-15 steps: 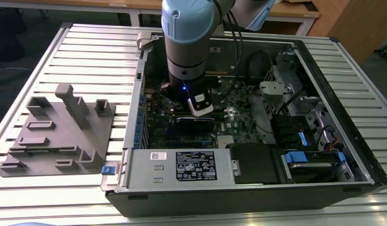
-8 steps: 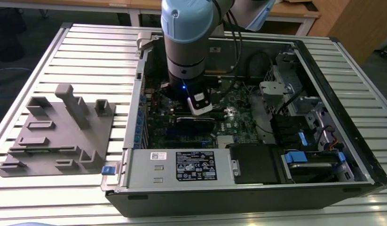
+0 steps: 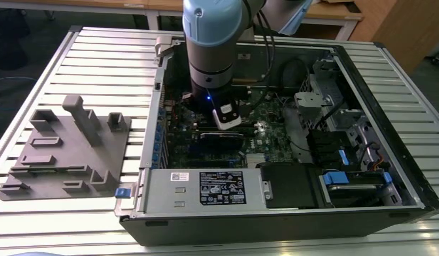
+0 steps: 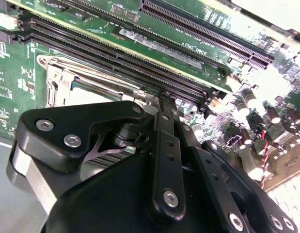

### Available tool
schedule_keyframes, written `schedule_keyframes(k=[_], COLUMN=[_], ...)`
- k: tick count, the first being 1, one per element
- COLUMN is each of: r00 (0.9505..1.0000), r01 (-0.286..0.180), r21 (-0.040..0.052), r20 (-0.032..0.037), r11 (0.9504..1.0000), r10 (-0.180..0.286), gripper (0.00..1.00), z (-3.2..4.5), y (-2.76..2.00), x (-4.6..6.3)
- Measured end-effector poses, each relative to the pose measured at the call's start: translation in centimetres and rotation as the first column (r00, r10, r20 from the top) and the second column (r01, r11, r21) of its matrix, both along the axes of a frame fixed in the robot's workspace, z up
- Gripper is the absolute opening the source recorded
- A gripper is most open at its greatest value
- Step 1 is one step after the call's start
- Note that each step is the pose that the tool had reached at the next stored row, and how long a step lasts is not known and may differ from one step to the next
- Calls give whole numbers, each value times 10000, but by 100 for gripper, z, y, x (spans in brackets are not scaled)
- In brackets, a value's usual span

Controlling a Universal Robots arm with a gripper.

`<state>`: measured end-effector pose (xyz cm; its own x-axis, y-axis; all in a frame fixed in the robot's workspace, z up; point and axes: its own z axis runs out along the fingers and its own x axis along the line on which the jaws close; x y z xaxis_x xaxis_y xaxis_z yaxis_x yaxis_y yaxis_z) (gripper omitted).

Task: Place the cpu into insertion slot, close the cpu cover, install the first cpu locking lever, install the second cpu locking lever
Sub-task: 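Install the second cpu locking lever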

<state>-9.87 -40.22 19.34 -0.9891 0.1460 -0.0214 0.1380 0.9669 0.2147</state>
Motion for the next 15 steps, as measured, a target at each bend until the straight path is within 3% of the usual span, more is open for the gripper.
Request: schedule_keyframes(k=[3,11,15], r00=[10000,10000,10000], r01=[0,0,0], r21=[4,1,2], r20=[3,1,2], r11=[10000,10000,10000], r10=[0,0,0], gripper=[11,11,11], z=[48,296,297], y=[1,1,1], x=[1,0,0])
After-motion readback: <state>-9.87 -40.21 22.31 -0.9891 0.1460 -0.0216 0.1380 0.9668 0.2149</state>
